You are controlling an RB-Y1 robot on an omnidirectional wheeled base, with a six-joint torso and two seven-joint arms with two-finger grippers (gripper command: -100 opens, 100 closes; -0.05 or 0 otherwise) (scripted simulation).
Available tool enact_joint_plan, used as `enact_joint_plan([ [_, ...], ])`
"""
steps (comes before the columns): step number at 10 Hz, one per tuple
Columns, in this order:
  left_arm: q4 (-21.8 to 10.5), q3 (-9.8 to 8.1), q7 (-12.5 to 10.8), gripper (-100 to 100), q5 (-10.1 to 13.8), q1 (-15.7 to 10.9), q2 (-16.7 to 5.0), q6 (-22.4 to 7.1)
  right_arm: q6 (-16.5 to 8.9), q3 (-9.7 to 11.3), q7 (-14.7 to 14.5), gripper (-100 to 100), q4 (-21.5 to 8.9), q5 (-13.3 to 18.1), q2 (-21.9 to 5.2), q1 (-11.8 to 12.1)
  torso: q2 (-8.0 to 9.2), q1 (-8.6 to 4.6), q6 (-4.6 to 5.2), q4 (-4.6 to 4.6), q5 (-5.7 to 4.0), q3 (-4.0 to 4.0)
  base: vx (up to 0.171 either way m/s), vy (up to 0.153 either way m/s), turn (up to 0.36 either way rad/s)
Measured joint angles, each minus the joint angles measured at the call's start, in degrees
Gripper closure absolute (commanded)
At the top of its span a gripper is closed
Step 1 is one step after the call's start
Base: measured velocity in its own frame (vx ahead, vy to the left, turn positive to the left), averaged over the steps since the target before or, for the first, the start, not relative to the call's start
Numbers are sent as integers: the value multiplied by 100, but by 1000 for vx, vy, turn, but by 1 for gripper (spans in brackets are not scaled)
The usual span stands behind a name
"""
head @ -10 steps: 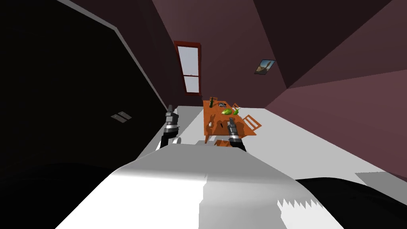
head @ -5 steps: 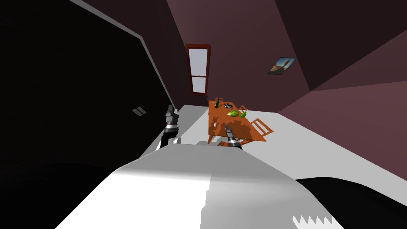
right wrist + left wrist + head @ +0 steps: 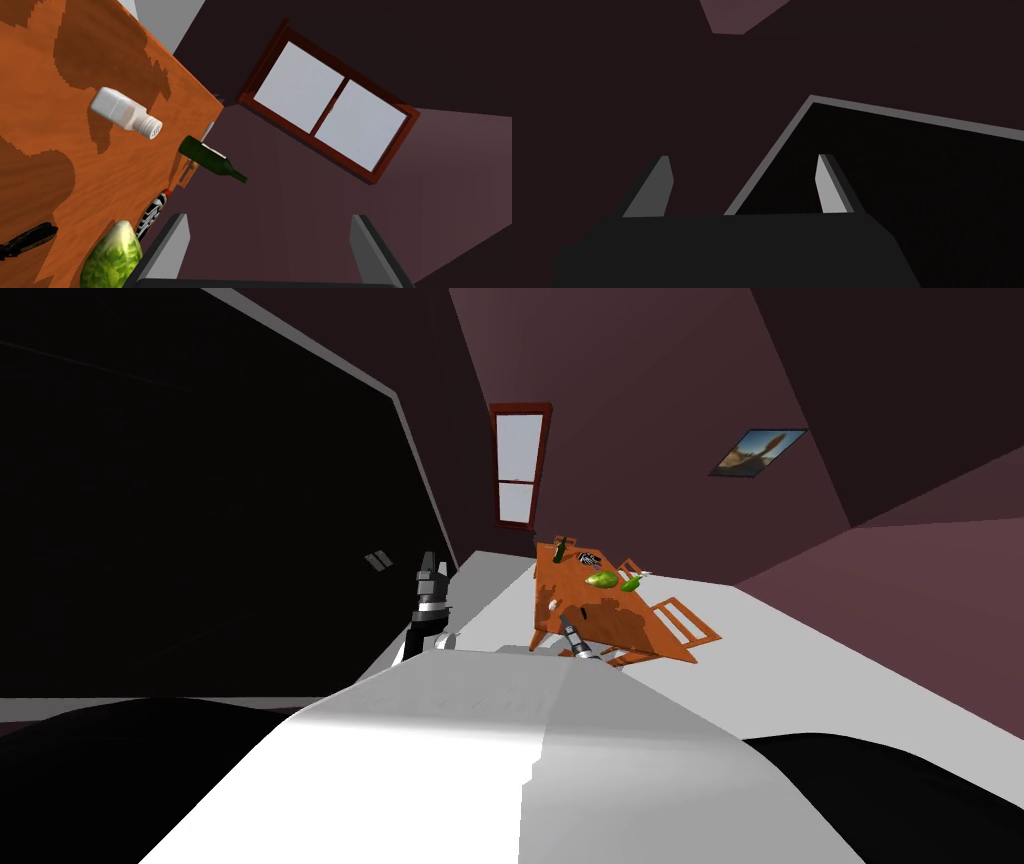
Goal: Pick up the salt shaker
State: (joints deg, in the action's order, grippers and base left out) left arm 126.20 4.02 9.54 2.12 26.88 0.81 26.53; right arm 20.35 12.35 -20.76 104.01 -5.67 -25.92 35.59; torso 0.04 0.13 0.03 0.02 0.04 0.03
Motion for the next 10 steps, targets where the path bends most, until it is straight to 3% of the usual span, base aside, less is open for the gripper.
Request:
enact_joint_plan([
  [3,0,0,0,0,0,-1,0,0,57,182,-82,-100,-574,70,-335,-10,-2,-3,-3,-1,-2,-1,9,51,200],
  [5,0,0,0,0,0,0,0,0,-60,300,-141,-100,-838,121,-632,0,-4,-4,1,-1,0,-2,24,46,131],
  [8,0,0,0,0,0,0,0,0,-114,559,-229,-100,-1516,282,-1198,0,-17,8,-2,-4,2,-10,45,71,241],
  [10,0,0,0,0,0,0,0,0,-289,664,-306,-100,-1632,384,-1436,25,-10,-6,-1,-2,0,-6,44,42,229],
])
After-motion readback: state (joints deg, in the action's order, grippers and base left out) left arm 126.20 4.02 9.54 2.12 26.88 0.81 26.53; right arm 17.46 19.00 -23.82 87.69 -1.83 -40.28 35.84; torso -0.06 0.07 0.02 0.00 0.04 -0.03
